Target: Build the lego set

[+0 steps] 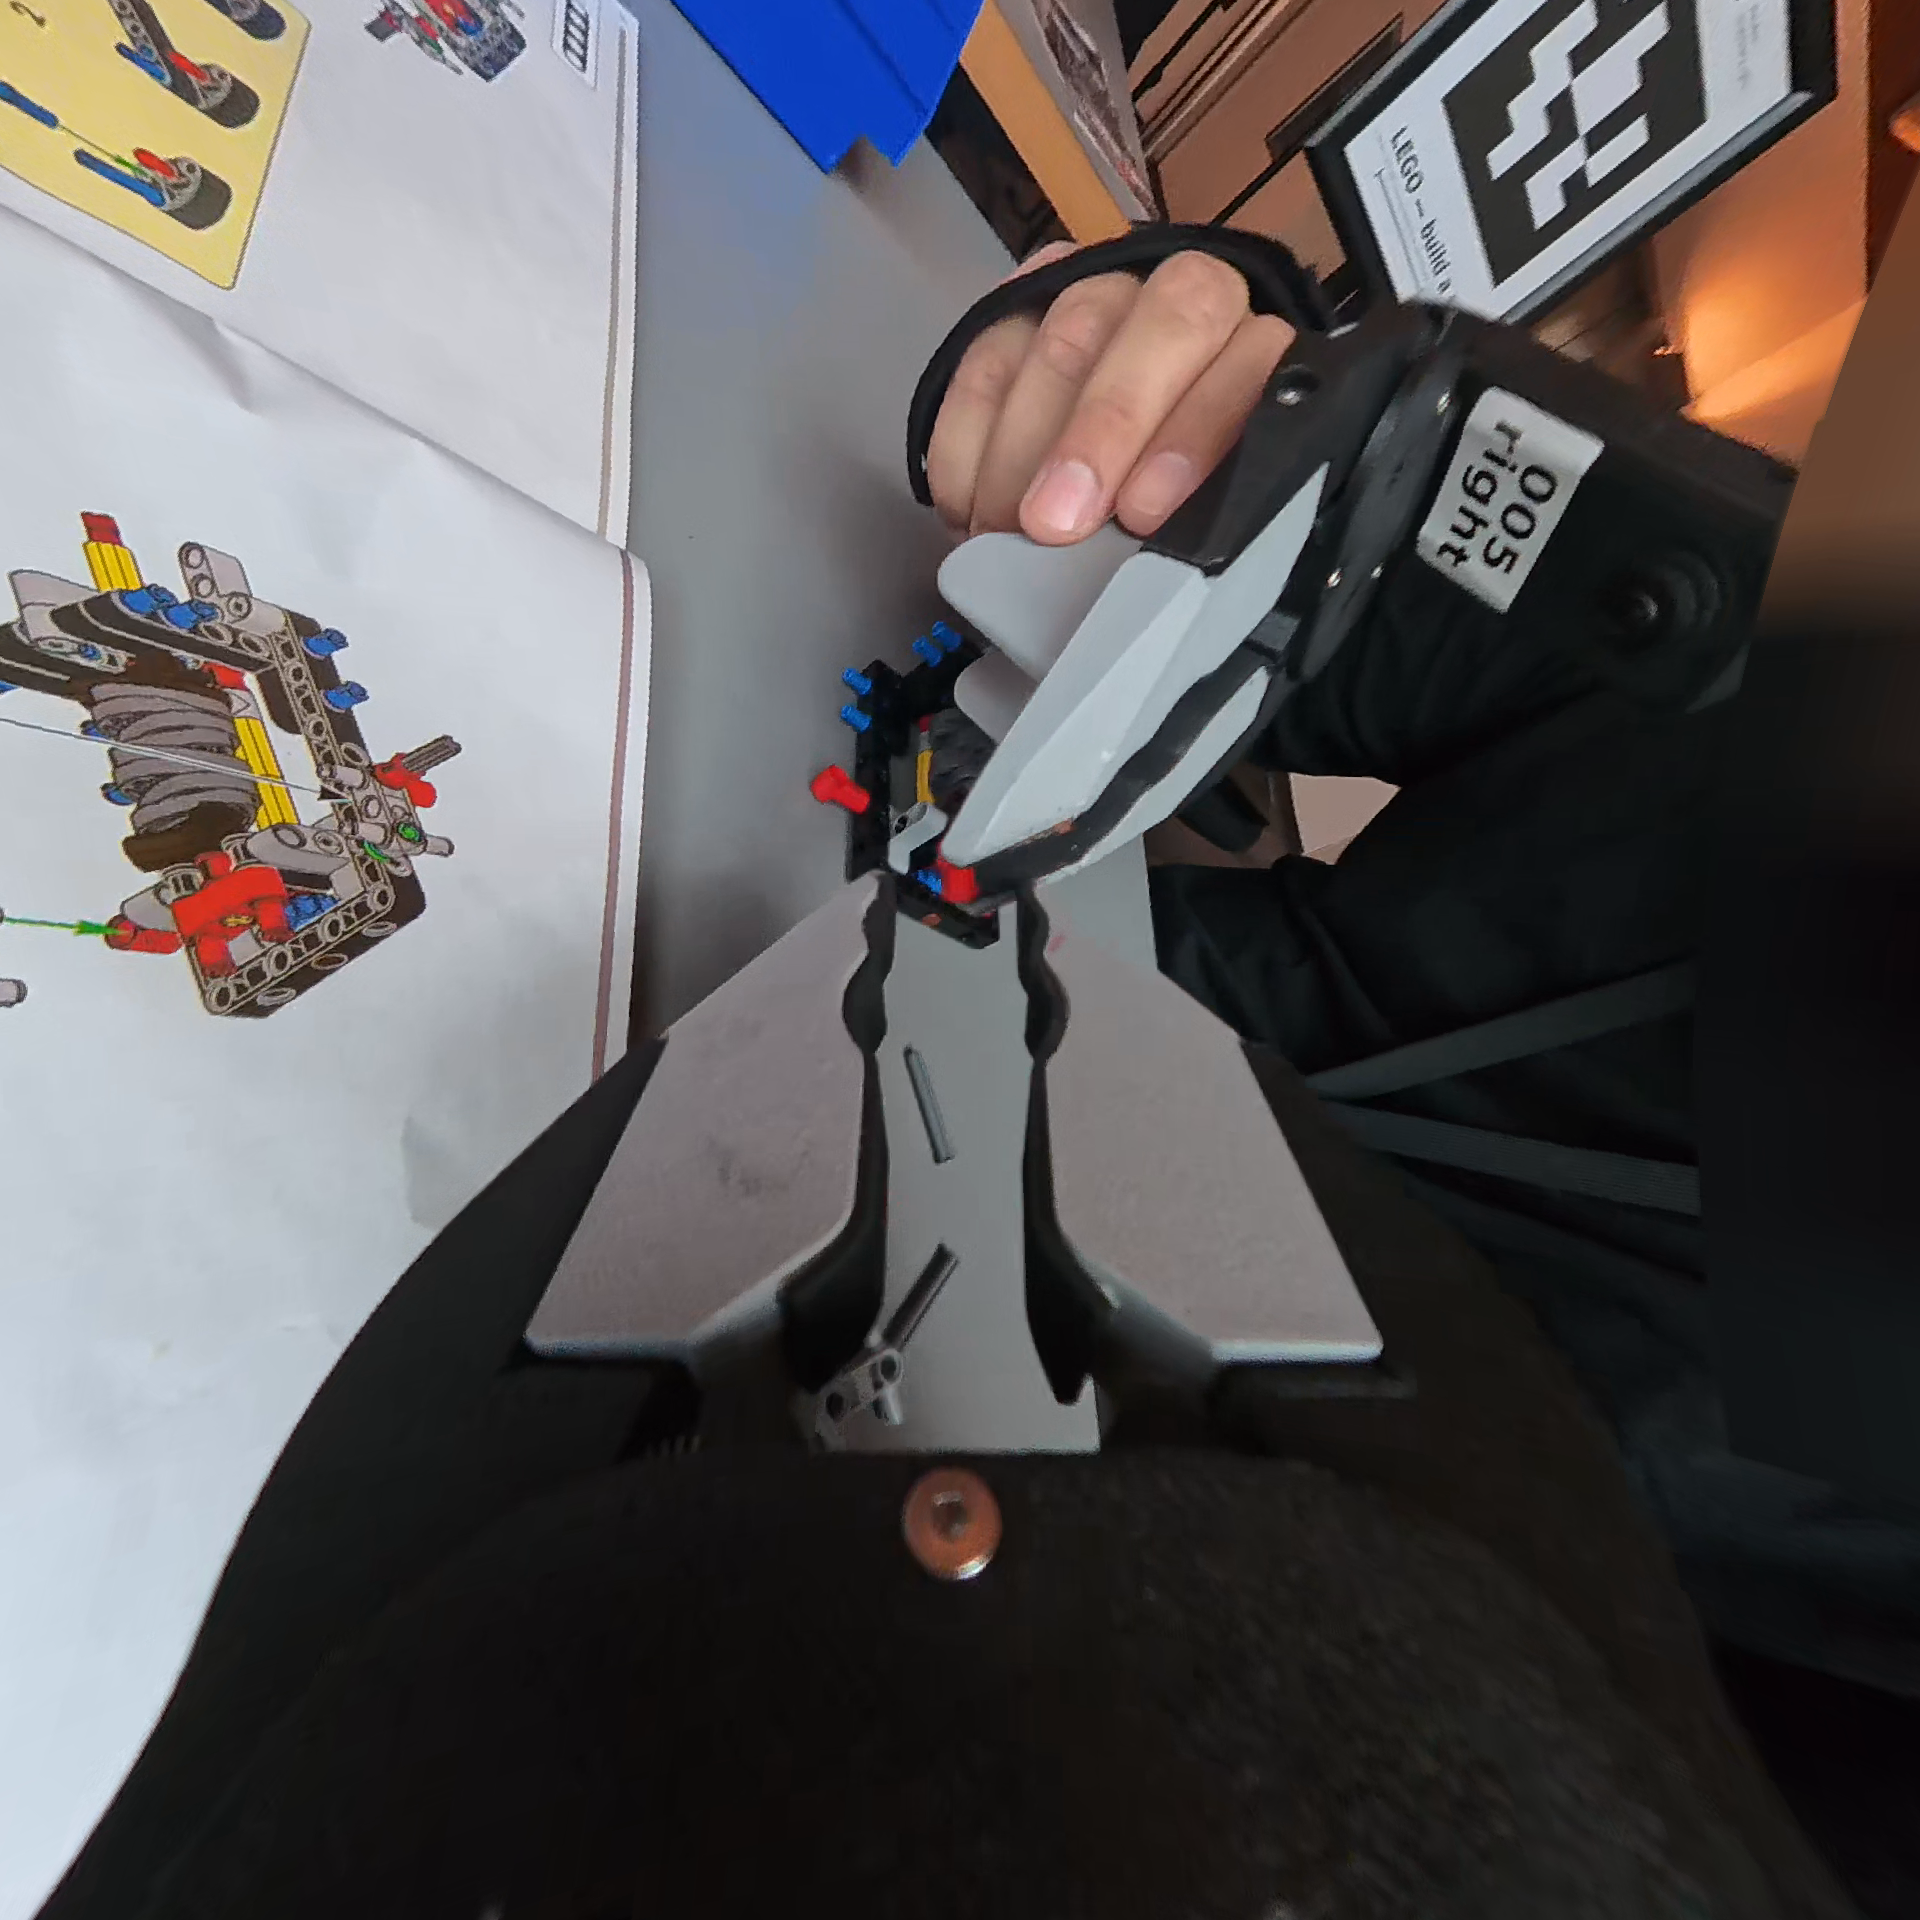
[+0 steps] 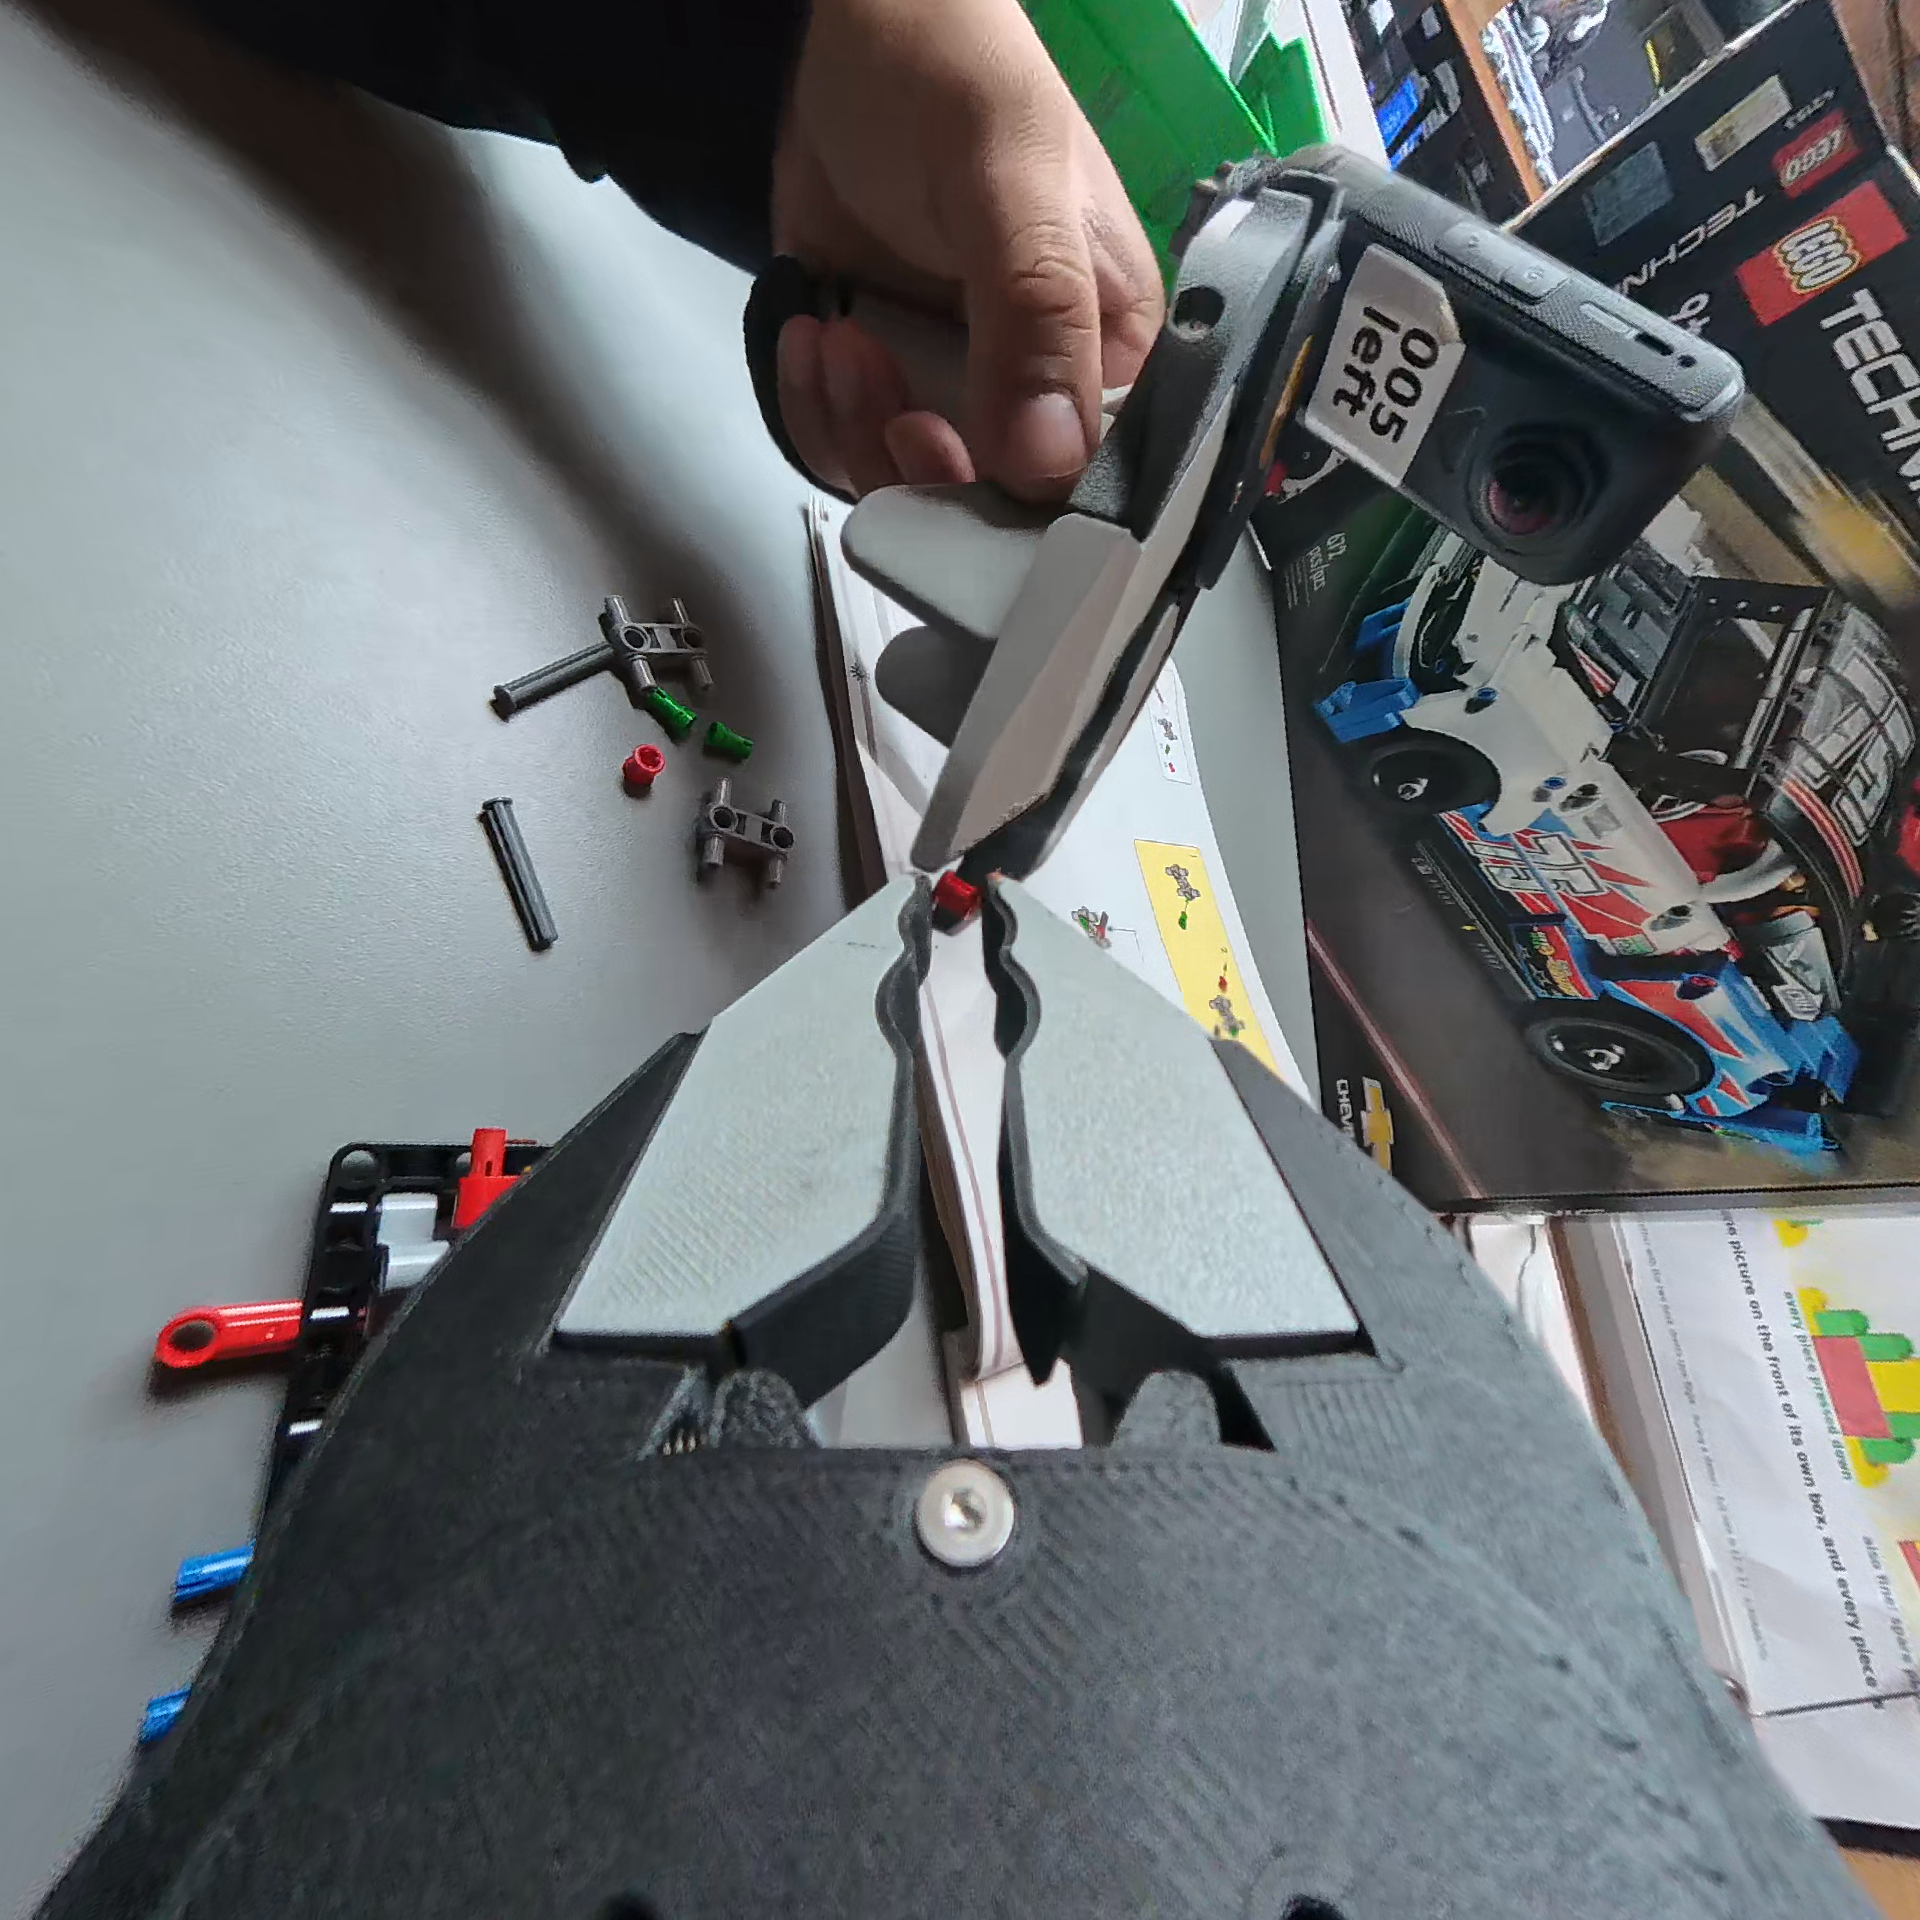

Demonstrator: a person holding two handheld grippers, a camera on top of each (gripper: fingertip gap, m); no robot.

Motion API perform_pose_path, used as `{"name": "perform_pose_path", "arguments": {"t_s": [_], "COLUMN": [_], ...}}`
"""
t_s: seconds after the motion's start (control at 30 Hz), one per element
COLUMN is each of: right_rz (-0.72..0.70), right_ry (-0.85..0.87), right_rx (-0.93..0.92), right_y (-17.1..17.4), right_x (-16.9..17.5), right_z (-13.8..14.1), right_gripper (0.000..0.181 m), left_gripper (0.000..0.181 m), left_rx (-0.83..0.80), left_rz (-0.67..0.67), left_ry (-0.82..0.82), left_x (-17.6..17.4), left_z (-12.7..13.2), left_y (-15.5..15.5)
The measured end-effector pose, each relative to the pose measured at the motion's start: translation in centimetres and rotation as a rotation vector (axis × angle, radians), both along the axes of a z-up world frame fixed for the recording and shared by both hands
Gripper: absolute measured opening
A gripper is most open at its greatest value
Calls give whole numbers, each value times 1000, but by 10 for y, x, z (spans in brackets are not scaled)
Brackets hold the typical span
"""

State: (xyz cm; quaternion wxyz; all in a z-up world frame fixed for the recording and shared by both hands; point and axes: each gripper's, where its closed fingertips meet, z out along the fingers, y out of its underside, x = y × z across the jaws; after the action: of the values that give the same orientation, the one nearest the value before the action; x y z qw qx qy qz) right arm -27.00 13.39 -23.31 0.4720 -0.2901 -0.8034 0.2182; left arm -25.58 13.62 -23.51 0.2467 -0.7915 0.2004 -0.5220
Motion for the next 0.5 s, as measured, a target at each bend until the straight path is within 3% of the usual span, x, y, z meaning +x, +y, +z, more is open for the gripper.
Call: {"name": "perform_pose_path", "arguments": {"t_s": [0.37,0.5], "right_rz": [13,10], "right_ry": [44,48], "right_rx": [78,66], "right_y": [-5,-4], "right_x": [2,2], "right_z": [5,6], "right_gripper": [6,6], "left_gripper": [8,4], "left_rx": [-16,22], "left_rz": [-11,-1], "left_ry": [-72,-23], "left_x": [4,3], "left_z": [8,7], "left_y": [-2,-1]}}
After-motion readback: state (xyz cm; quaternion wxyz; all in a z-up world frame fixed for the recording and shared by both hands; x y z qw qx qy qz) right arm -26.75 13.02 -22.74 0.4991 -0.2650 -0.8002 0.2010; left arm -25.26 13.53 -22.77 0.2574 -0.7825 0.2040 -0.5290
